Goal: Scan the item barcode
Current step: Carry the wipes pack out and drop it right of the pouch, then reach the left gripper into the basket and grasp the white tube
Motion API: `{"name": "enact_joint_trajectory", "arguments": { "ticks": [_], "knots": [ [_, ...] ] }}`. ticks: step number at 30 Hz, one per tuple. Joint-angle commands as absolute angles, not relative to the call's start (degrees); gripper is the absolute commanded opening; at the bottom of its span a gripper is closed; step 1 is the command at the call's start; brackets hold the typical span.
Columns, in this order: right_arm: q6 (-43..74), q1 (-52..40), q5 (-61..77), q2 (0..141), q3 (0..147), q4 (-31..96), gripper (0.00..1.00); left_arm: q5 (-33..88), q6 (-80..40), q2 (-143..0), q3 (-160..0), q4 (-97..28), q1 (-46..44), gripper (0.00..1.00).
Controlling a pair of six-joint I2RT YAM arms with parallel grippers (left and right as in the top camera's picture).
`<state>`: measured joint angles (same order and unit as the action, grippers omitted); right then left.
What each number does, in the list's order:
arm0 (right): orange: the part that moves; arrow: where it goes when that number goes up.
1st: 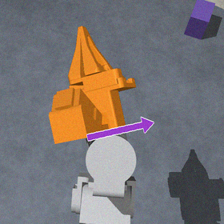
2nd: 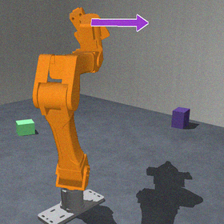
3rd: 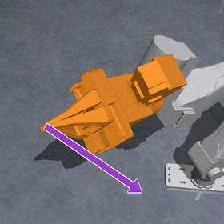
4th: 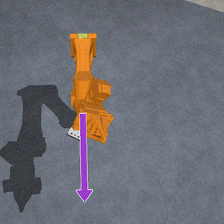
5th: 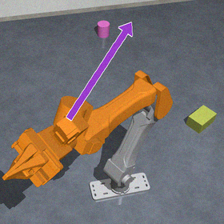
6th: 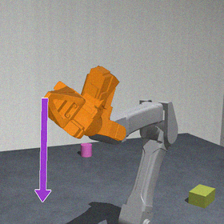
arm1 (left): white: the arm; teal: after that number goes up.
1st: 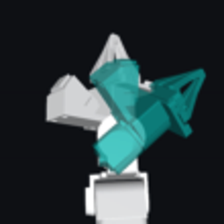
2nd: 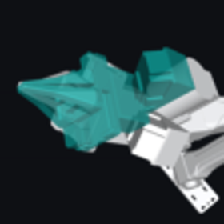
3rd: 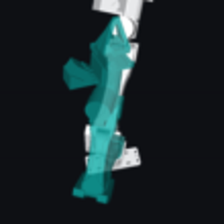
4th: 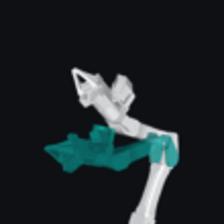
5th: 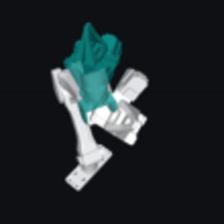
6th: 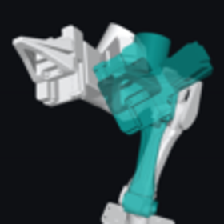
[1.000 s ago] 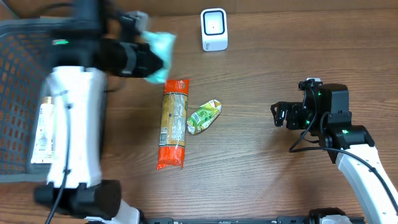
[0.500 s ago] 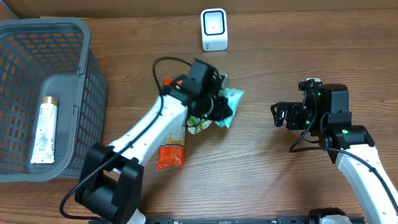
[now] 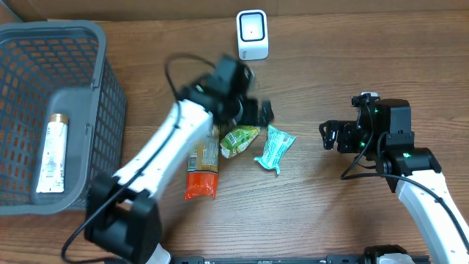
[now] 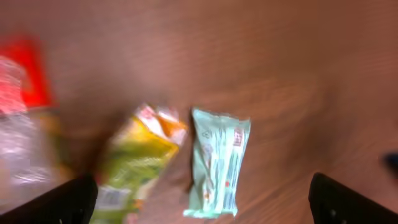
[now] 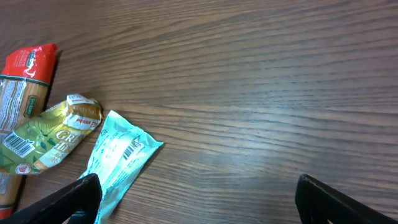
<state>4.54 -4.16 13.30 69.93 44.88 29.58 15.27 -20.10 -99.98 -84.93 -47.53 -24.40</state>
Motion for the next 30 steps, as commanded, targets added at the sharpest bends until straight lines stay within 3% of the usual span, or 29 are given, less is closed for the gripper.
{"name": "enact_joint_trajectory", "arguments": {
  "ticks": [1,8,16,21,26,30],
  "knots": [
    [4.8,-4.1,13.6,70.1,45.8,29.2,1.0,8.1,-14.7,-93.6,-101.6,-56.4,-19.1,0.99],
    [4.8,-4.1,13.6,70.1,45.8,29.2,1.0,1.0,-8.7,-90.6,-121.0,-74.6,-4.8,1.0],
    [4.8,-4.1,13.6,70.1,45.8,29.2,1.0,-0.6,-15.1,-89.6,-120.1,-86.8,21.8,1.0],
    [4.8,-4.1,13.6,70.1,45.8,29.2,1.0,-0.2,-14.5,-89.6,-112.2,-83.2,32.2,1.0],
    [4.8,-4.1,13.6,70.1,45.8,28.8,1.0,-1.4,-9.0,-89.7,-100.3,-72.4,33.8,1.0],
    [4.8,-4.1,13.6,70.1,45.8,28.9,1.0,-4.1,1.4,-90.1,-87.5,-56.6,33.8,1.0]
  ]
}}
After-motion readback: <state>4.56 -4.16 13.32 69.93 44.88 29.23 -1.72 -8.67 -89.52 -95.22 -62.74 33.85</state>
